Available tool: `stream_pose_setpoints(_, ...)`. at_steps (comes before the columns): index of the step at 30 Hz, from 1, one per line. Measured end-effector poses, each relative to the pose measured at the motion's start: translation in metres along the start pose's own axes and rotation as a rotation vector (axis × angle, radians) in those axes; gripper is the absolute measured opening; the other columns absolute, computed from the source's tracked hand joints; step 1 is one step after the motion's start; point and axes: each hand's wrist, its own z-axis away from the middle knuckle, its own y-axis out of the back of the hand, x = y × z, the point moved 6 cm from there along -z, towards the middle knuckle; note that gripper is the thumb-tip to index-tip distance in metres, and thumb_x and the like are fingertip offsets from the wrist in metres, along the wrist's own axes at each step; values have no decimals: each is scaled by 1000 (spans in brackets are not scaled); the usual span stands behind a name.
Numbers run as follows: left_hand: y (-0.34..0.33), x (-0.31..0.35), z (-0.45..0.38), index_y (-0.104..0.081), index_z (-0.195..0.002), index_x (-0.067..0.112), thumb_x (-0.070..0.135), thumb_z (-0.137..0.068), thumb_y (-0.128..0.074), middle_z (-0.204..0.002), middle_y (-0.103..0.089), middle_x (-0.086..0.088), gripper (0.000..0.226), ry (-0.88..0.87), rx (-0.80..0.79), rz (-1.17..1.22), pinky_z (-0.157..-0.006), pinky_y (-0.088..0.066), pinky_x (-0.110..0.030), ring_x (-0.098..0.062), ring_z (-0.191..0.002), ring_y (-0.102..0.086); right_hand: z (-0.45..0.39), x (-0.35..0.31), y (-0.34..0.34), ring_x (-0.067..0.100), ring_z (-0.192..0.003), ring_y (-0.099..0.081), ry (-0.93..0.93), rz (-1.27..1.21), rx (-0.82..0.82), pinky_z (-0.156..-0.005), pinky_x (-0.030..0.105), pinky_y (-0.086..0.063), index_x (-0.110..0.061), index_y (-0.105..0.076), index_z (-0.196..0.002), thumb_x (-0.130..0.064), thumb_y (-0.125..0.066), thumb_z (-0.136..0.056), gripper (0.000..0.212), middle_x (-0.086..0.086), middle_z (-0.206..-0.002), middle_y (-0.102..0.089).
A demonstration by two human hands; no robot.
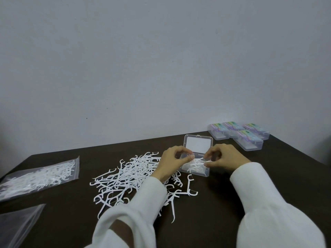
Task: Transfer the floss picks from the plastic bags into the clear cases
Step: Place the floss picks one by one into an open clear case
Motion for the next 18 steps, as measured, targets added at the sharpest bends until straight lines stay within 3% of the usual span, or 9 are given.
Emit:
stream_pose_setpoints(2, -2, -2, 0, -68, -93, 29, 31, -83, -70, -105, -64, 7, 11, 9, -12, -20, -88, -50, -31, -12, -100, -58, -2, -2, -2, 6, -75, -52, 20, 21, 17, -66, 12, -43, -21, -68, -86, -24, -73, -78, 10, -6, -88, -57)
stream_pose_setpoints(5, -1, -2, 0, -70, -97, 21, 22, -85, -69, -106, -66, 5, 13, 6, 9, -4, -84, -49, -21, -8, -97, -59, -4, -6, -6, 7, -71, -51, 43, 37, 22, -60, 9, -38, -16, -70, -90, -18, -69, -82, 8, -11, -78, -53)
stream_pose_setpoints(8, 0, -1, 1, -71, -98, 19, 17, -85, -68, -103, -66, 7, 13, -8, 21, -20, -78, -44, -12, -1, -90, -58, -6, -7, -8, 5, -71, -53, 48, -12, 65, -66, 13, -42, -22, -67, -87, -16, -68, -82, 8, -10, -79, -57)
stream_pose_setpoints(13, 0, -3, 0, -72, -93, 20, 21, -83, -71, -96, -67, 7, 10, 2, 29, 18, -82, -50, -22, -7, -92, -61, -7, -6, -8, 9, -79, -60, 61, 9, 88, -79, 25, -52, -23, -68, -83, -19, -71, -79, 6, -5, -84, -65)
stream_pose_setpoints(18, 3, 0, 1, -72, -96, 16, 22, -84, -70, -89, -70, 5, 13, -29, 90, 56, -73, -47, -11, -3, -83, -63, -2, -15, 4, 7, -77, -57, 130, -163, 217, -67, 11, -43, -20, -65, -81, -16, -68, -83, 5, -8, -79, -61)
